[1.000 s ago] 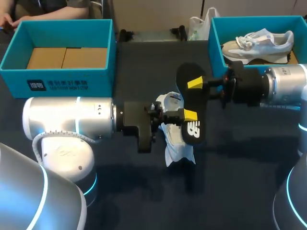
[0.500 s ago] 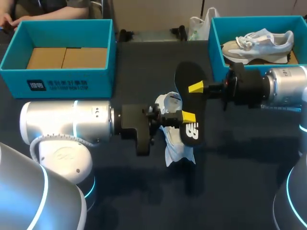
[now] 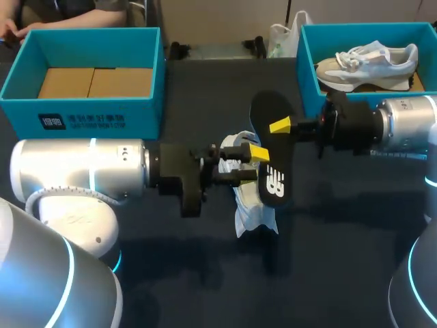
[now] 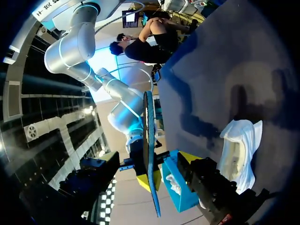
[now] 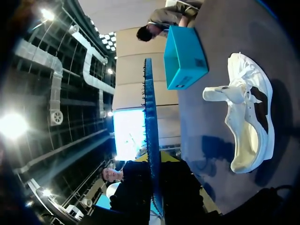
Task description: Take the shoe out of the shoebox, open the shoe tongue, remove and reinsert the insole, then place the shoe into the shoebox
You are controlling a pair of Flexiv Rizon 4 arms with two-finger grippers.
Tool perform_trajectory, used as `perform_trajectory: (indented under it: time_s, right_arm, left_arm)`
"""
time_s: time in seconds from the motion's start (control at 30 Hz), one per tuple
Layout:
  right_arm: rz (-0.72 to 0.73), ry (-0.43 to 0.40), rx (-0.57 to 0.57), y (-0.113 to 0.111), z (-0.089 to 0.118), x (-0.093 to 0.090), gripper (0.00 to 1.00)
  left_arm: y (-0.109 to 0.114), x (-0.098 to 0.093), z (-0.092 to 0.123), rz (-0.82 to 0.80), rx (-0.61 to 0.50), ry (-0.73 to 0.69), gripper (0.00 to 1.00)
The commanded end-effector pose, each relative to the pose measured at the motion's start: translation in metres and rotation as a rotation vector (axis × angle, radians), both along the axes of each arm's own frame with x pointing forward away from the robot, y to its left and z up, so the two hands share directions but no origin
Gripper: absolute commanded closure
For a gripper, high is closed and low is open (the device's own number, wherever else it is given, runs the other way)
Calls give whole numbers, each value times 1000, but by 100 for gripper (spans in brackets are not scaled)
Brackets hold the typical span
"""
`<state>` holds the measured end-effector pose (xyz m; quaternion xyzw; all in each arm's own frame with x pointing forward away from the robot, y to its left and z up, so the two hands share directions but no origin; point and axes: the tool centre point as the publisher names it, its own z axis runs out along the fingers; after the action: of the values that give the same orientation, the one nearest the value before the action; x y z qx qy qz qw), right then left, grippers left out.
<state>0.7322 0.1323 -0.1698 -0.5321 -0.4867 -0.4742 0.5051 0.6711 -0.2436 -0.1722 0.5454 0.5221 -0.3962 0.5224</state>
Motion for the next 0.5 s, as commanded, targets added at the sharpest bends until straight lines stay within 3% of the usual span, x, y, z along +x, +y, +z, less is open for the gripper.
perform_trajectory:
  time_s: [0.03, 0.3, 0.5]
  right_arm:
    - [3, 1, 9, 0, -7, 1, 100]
    - [-9, 4, 11, -3, -13, 0, 100]
    - [-11, 10, 14, -3, -22, 0, 100]
  left_arm:
    - [17, 2, 4, -2, 20, 9, 0]
    - [34, 10, 5, 1, 98, 33, 0]
    - [41, 21, 16, 14, 236, 57, 0]
